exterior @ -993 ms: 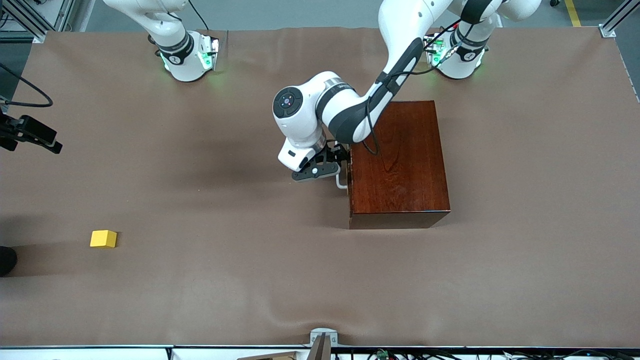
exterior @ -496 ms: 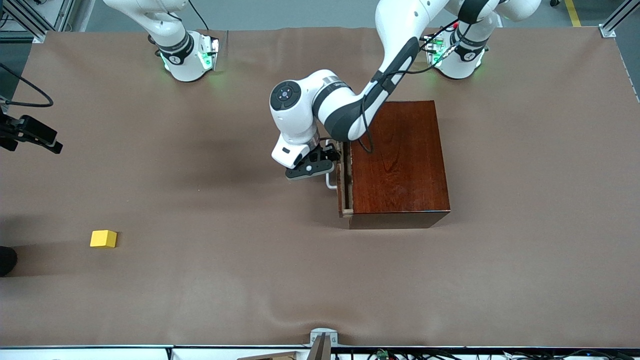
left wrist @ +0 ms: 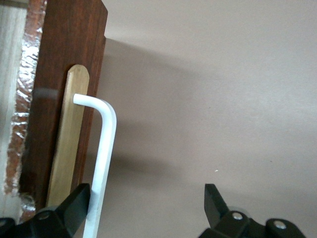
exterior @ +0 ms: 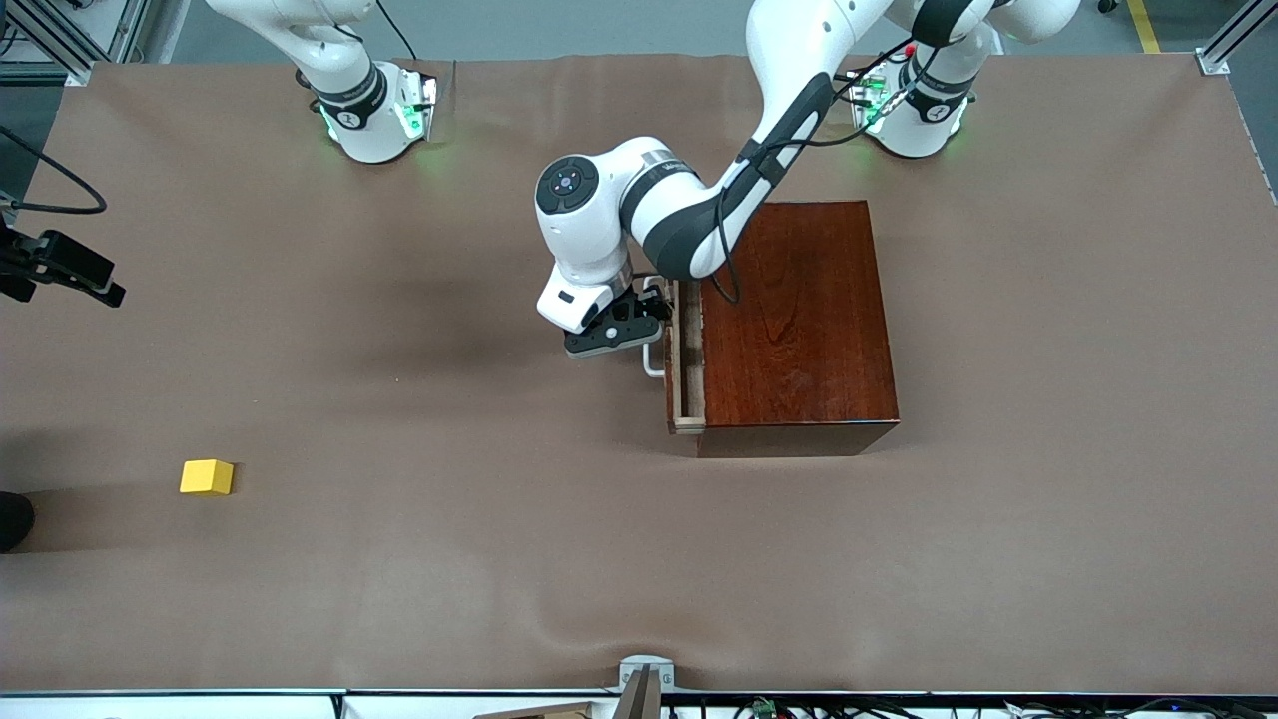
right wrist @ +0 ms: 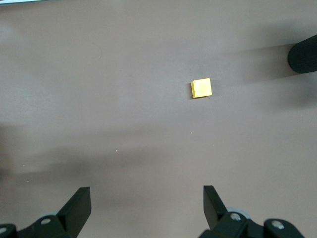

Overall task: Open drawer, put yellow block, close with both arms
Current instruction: 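Pull the drawer out by its handle with the left gripper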

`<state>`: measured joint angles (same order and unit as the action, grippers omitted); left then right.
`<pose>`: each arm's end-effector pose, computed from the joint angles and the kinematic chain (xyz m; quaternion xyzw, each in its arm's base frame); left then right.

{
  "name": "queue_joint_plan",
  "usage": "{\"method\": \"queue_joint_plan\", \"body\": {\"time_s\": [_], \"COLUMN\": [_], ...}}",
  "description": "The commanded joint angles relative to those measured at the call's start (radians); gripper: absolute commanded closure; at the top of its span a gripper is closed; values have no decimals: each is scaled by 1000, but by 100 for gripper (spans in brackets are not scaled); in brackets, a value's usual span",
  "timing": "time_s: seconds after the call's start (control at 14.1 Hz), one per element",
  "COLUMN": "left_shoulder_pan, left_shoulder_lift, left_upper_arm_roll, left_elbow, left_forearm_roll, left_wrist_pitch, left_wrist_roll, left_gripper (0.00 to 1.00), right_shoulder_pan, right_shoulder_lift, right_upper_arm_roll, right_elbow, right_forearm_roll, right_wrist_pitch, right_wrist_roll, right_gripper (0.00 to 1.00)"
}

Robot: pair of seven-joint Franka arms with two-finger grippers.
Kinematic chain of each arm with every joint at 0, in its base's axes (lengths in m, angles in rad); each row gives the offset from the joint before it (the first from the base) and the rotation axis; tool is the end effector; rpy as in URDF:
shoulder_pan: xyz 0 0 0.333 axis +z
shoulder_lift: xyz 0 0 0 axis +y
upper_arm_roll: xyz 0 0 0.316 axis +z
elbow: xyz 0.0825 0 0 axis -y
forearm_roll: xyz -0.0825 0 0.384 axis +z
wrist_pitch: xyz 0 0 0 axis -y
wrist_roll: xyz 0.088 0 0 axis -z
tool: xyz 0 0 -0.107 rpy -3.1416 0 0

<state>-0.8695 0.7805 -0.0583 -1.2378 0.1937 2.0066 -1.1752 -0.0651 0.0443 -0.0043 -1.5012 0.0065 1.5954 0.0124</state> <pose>0.4679 -0.5864 0.3009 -0.9936 -0.0903 -0.0556 0.0377 0.5701 -0.0389 0.6347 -0.9988 0.0409 -0.0250 0.0024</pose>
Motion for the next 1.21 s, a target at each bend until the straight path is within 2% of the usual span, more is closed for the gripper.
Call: {"method": "queue_joint_plan", "body": {"time_s": [0.0, 1.13], "left_shoulder_pan": [-20, -48], "left_shoulder_lift": [45, 51], "left_upper_arm_roll": [2, -3], "left_elbow": [41, 43], "left_forearm_roll": [-17, -19], "left_wrist_pitch": [61, 158], "left_wrist_roll": [-32, -32], "left_gripper": [0, 0], "right_shoulder_pan": [-5, -2], "right_shoulder_lift": [-15, -15], "right_upper_arm_roll": [3, 3], "right_elbow": [-5, -5], "right_forearm_roll": [7, 6], "right_wrist_pitch": [0, 1], "right_wrist_roll": [-5, -2], "right_gripper": [0, 0]}}
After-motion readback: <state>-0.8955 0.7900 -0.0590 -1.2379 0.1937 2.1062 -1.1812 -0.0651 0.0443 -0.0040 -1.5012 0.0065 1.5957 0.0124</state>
